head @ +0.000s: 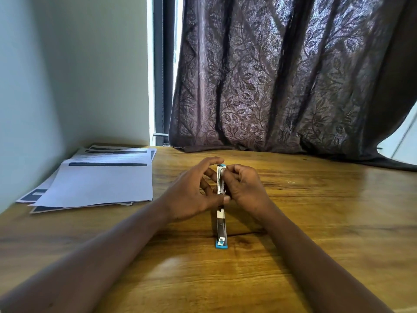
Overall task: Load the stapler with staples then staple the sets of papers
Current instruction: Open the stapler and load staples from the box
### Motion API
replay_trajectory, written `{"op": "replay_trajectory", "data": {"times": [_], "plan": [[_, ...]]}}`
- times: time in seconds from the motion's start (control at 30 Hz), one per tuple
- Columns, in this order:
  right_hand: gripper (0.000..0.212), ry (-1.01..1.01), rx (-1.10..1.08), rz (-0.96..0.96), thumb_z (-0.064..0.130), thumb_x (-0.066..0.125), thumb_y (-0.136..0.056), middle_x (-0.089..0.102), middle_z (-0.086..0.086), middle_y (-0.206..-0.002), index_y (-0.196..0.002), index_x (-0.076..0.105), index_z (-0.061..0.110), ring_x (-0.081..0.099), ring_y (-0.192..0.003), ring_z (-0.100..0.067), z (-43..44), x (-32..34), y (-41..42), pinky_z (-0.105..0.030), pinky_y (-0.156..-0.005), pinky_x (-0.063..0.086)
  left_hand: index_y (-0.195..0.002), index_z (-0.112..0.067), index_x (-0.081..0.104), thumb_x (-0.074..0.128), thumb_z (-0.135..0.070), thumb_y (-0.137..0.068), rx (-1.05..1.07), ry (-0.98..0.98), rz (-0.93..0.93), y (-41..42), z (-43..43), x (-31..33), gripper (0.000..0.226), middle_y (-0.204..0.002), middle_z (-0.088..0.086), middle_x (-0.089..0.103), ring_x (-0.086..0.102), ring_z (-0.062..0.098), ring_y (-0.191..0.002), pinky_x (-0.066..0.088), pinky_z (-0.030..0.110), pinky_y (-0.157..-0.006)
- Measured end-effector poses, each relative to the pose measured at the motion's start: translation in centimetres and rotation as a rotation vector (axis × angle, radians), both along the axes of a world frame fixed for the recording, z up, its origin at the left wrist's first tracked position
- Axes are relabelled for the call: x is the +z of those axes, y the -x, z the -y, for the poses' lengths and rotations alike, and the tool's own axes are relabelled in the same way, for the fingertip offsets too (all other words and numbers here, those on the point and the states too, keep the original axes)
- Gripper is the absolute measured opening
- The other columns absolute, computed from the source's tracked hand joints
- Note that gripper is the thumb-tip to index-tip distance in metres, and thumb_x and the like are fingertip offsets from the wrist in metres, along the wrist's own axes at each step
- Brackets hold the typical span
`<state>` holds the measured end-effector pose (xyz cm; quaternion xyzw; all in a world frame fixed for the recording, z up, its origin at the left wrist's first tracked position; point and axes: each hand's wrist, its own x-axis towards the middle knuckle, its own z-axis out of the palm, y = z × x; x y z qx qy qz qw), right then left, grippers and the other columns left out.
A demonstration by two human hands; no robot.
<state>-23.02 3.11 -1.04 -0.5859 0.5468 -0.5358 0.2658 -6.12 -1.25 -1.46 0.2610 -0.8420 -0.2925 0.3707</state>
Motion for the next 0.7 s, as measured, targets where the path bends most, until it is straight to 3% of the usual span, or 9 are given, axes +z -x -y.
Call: {"op": "replay_trajectory", "data": {"times": [0.27,0.37,0.5,0.6,0.7], "plan": [[0.019,-0.022,0.102,0.054,0.015,0.053,-0.103,0.068,-0.001,-0.068,-0.100,0.063,0.000,0.065,-0.064,-0.018,-0.3,0.3,-0.3,-0.034,-0.060,0.056,-0.136,-0.031,0.053,0.086,-0.014,-0.080,-0.007,-0.172,-0.180,0.1,0.7,-0.2,0.067,-0.100,0.005,0.068,0.069,0.021,-0.079,0.062,0.029,-0.072],[0.021,-0.018,0.101,0.049,0.015,0.053,-0.103,0.067,-0.007,-0.070,-0.102,0.062,-0.004,0.064,-0.063,-0.020,-0.3,0.4,-0.3,-0.034,-0.058,0.055,-0.134,-0.032,0.055,0.085,-0.014,-0.081,-0.025,-0.191,-0.188,0.1,0.8,-0.4,0.063,-0.102,0.006,0.069,0.071,0.030,-0.086,0.063,0.038,-0.075],[0.020,-0.010,0.074,0.101,0.014,0.053,-0.104,0.069,-0.010,-0.071,-0.105,0.060,-0.005,0.066,-0.058,-0.017,-0.5,0.7,-0.4,-0.029,-0.053,0.057,-0.137,-0.030,0.052,0.076,-0.006,-0.087,-0.054,-0.226,-0.184,0.0,0.8,-0.3,0.060,-0.106,0.005,0.068,0.072,0.028,-0.087,0.064,0.046,-0.074],[0.019,-0.016,0.000,0.188,0.016,0.051,-0.104,0.069,-0.031,-0.085,-0.101,0.059,-0.001,0.065,-0.059,-0.022,-0.5,0.9,0.0,-0.027,-0.048,0.055,-0.141,-0.034,0.048,0.076,-0.001,-0.084,-0.019,-0.029,-0.067,-0.4,1.1,-0.3,0.072,-0.116,-0.005,0.063,0.070,0.020,-0.089,0.063,0.043,-0.076],[0.020,-0.034,-0.102,0.352,0.018,0.052,-0.104,0.071,-0.035,-0.094,-0.100,0.059,0.000,0.065,-0.061,-0.026,0.0,1.1,0.7,-0.027,-0.046,0.053,-0.143,-0.044,0.044,0.086,-0.026,-0.078,0.010,0.215,0.083,-0.6,1.2,-0.3,0.080,-0.132,-0.014,0.053,0.062,0.005,-0.101,0.059,0.027,-0.085]]}}
